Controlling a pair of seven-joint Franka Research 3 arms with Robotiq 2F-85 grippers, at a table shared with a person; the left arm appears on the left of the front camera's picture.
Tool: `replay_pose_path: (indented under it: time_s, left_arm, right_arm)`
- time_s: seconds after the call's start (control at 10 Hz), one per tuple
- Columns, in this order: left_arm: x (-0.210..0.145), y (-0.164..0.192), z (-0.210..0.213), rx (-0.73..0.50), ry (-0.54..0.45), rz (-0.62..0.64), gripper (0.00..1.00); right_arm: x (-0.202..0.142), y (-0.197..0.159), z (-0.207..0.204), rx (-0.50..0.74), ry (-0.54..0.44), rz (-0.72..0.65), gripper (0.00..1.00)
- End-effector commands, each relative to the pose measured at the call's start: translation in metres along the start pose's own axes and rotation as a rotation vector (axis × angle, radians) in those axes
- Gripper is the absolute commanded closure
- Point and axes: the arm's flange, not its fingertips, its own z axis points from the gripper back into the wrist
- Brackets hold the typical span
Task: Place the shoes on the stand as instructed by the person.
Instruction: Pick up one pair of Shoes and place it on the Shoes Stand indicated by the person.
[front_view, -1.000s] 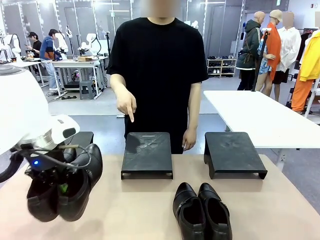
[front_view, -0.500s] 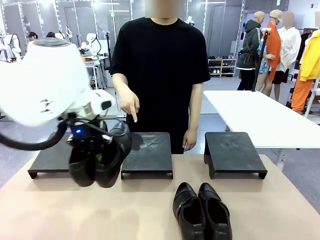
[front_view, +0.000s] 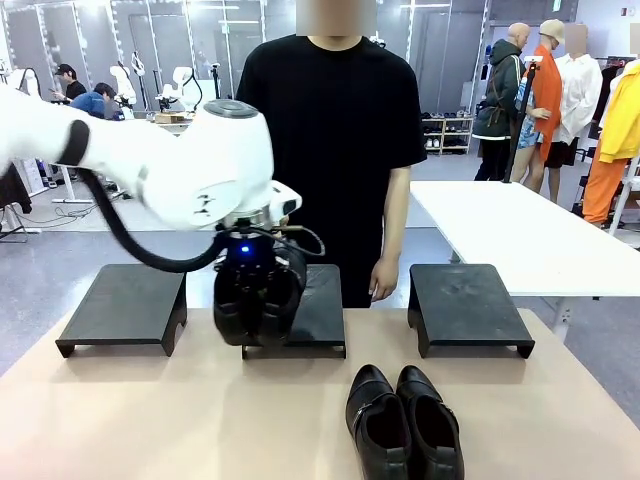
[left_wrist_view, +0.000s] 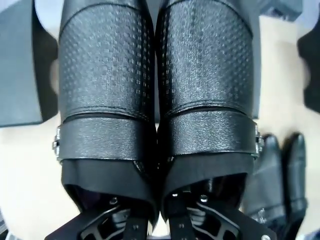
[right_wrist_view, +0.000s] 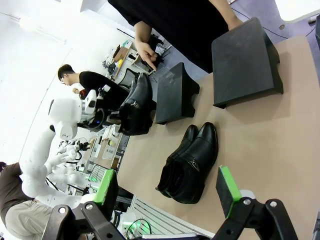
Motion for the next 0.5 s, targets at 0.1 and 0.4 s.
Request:
replay_pose_path:
  time_s: [0.1,0.4]
  left_arm:
    - [0.038,-0.037,0.000,0.052,-0.034,0.013,0.92]
    - [0.062,-0.048,-0.015,-0.009,-0.038,0.003,0.92]
  right_arm:
    - [0.001,-0.001,0.000,0.012,-0.009,0.021,0.00]
    - [0.001,-0.001,0.000,0.012,-0.009,0.021,0.00]
